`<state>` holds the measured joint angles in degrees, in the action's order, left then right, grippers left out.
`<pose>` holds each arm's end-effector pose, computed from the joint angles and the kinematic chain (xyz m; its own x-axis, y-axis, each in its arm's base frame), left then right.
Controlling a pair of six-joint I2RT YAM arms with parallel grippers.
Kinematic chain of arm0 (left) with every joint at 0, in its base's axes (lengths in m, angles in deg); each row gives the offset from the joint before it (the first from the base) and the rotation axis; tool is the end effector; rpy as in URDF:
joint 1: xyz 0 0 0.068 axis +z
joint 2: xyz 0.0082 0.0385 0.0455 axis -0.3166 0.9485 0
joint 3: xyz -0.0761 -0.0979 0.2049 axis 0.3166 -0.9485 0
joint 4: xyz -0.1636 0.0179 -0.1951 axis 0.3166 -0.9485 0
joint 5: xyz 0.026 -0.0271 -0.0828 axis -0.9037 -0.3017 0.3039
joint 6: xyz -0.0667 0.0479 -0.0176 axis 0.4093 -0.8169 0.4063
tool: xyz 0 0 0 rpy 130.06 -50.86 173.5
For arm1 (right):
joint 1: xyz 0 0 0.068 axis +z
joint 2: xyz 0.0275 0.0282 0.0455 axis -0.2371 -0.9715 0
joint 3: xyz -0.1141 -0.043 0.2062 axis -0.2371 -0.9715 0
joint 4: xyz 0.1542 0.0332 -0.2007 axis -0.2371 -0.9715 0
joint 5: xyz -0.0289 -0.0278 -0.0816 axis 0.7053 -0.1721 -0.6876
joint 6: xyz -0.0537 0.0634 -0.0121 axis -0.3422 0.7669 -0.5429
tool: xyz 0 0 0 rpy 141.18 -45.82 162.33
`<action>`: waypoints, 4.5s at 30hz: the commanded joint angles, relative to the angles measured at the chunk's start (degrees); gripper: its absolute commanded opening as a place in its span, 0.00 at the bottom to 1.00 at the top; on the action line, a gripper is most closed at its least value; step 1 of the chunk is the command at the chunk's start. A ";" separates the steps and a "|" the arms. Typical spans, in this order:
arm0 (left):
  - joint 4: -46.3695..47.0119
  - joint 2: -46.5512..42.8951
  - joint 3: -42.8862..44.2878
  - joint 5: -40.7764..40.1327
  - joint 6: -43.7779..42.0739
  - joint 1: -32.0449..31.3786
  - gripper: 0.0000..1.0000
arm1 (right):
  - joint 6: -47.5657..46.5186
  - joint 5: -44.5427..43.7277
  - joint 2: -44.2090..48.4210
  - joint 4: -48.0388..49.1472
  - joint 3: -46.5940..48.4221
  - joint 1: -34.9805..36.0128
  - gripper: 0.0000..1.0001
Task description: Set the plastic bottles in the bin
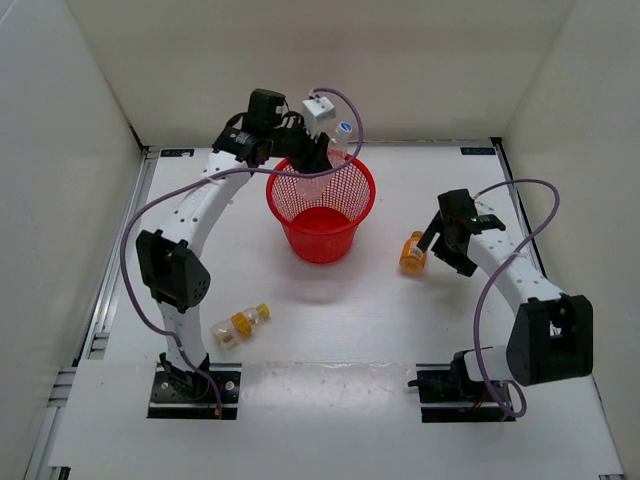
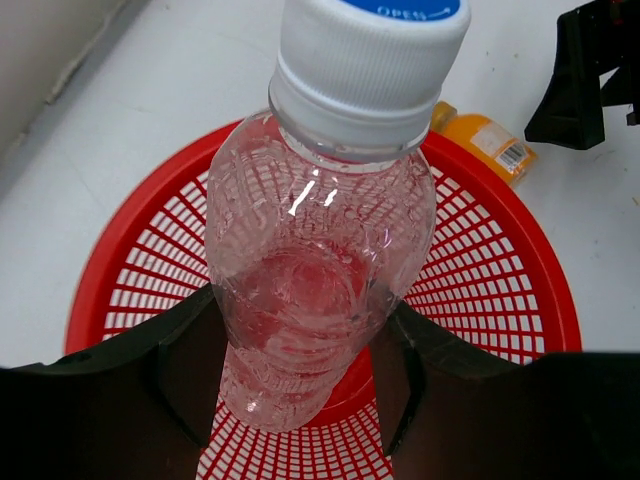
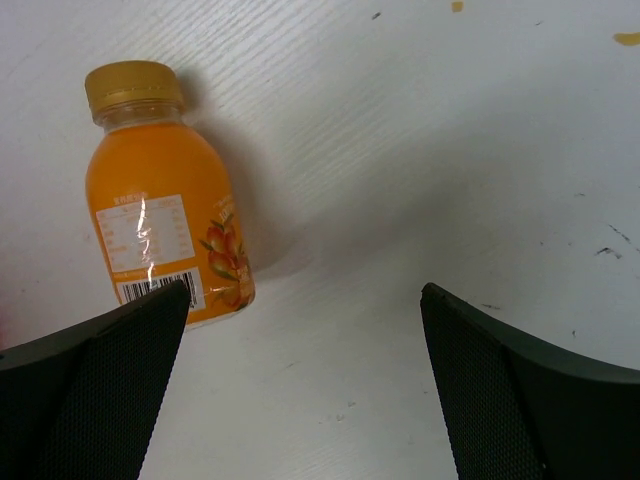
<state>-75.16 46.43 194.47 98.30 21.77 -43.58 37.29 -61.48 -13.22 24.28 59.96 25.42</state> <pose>0.3798 -0.2230 0.3386 -0.2725 0.3951 -0.8773 0.8818 0.4674 -0.0634 0.2782 0.0322 0.1762 -0.6793 0.4889 -0.5473 0.5415 0.8373 0.0759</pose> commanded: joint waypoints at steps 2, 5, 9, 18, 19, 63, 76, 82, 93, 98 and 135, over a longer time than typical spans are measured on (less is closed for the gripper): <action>0.21 -1.34 -1.10 -2.16 -0.78 -1.15 0.57 | -5.01 4.84 -3.38 3.40 2.82 -0.45 1.00; 0.21 -1.87 -4.35 -2.77 -2.27 -1.76 0.75 | -6.34 7.74 -5.22 6.38 2.83 -0.45 1.00; 0.21 -3.80 -8.57 -5.67 -3.42 -2.30 1.00 | -7.13 8.89 -5.23 8.67 3.35 0.69 1.00; 0.21 -9.68 -8.23 -12.96 -0.96 -2.91 1.00 | -1.45 11.17 -7.42 10.43 6.95 0.69 1.00; 0.21 -11.26 -8.23 -14.02 -1.48 -2.91 1.00 | 0.41 11.18 -8.21 10.43 8.18 0.69 1.00; -5.41 -31.92 -21.93 -30.54 -11.93 2.19 1.00 | -46.25 16.80 -32.93 8.58 25.87 4.56 0.47; -24.22 -49.68 -42.40 -25.48 -26.72 0.08 1.00 | -26.39 13.91 -7.63 19.38 28.92 0.23 0.03; -26.77 -44.68 -50.50 -21.33 -22.32 -6.86 1.00 | -24.45 18.02 -8.12 24.41 36.74 10.78 0.04; -18.78 -36.59 -59.55 -22.11 -16.87 -14.95 1.00 | -20.14 22.07 -22.36 20.02 42.10 23.88 0.33; -16.50 -33.34 -62.37 -24.40 -15.11 -16.18 1.00 | -22.95 25.06 -24.83 15.01 44.75 25.64 0.78; -28.07 -24.36 -53.16 -25.72 -15.19 -16.71 0.23 | -27.27 17.78 -12.53 16.06 43.26 25.65 0.90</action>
<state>-99.31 24.27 135.79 69.27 7.68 -59.96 10.67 -41.87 -28.81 38.60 103.32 51.01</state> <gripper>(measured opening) 0.705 0.898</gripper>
